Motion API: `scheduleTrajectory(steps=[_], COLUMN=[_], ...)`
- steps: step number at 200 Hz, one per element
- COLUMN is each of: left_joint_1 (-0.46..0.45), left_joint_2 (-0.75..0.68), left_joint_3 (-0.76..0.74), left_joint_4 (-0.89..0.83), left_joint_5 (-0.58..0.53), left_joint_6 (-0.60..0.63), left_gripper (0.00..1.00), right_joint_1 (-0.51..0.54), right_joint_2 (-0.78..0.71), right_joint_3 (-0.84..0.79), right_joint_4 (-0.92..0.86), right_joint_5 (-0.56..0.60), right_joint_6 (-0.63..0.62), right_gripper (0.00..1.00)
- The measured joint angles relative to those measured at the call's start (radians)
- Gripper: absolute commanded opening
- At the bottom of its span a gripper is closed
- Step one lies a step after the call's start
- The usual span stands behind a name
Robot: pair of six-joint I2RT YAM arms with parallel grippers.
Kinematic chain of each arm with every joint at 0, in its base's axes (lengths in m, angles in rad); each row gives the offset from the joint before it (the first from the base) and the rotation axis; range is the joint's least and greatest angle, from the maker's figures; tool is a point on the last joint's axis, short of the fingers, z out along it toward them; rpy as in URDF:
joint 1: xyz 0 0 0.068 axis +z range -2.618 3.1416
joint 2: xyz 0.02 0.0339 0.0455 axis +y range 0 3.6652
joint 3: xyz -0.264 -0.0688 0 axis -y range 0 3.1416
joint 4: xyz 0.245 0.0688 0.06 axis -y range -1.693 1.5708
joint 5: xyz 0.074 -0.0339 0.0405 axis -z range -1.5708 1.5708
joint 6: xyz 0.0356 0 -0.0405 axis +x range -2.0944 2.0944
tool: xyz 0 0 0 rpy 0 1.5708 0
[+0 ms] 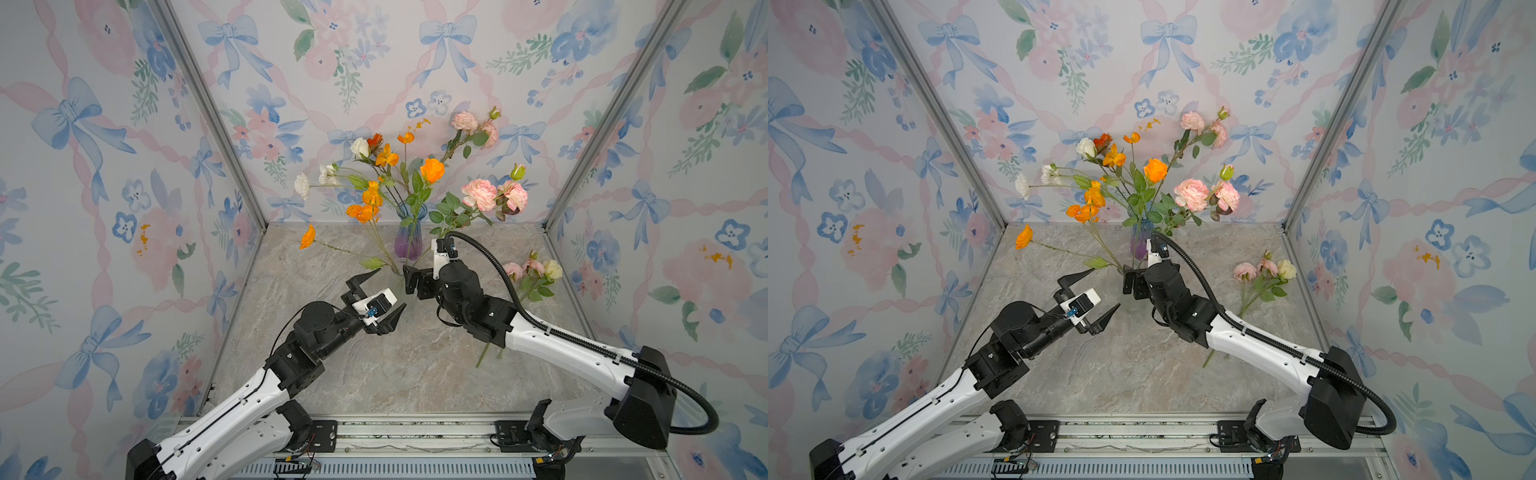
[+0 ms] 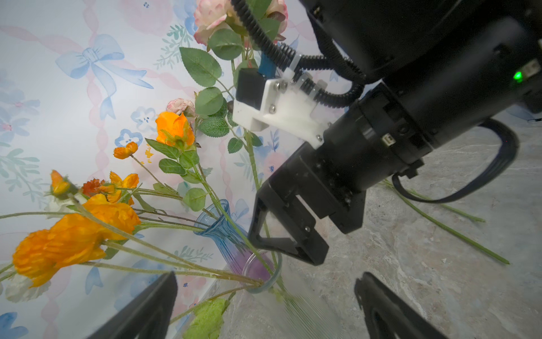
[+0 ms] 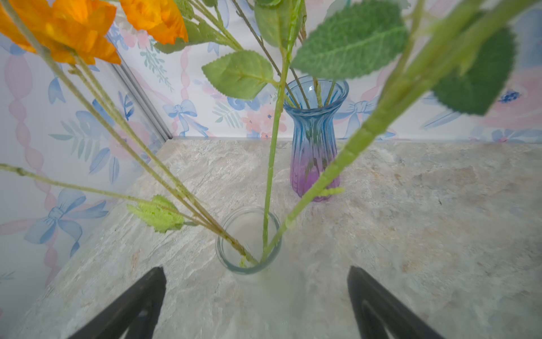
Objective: Arrange the flowers into the vase
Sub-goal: 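Open the right gripper and move it back to the remaining roses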
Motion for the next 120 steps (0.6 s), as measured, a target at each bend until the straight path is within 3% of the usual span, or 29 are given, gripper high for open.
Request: scheduleTrajectory(steps=[45, 66, 91, 120], left_joint_1=[0.000, -0.005, -0.059, -0.144], left_joint_2=[0.015, 0.066, 0.159, 0.220], left_joint_3=[0.000, 0.004, 0.022, 0.028], left_joint_4=[0.001, 0.000, -0.024, -0.045], left_joint_5=[0.038, 0.074, 0.118, 0.144], left_joint_6=[-0.001, -0.004, -0.005, -0.005], left_gripper=[0.98, 0.98, 0.98, 0.98], right_joint_1=[-0.004, -0.050, -0.216, -0.478], right_joint_2=[-0.220, -0.315, -0.372, -0.350], right_joint_3=[-0.111, -0.179, -0.253, -0.358], right_joint_4=[-0.234, -0.348, -0.468, -0.529], right_joint_5=[-0.021, 0.006, 0.018, -0.086], right_joint_6=[0.047, 0.113, 0.224, 0.311], right_gripper=[0.95, 0.84, 0.72, 0.58])
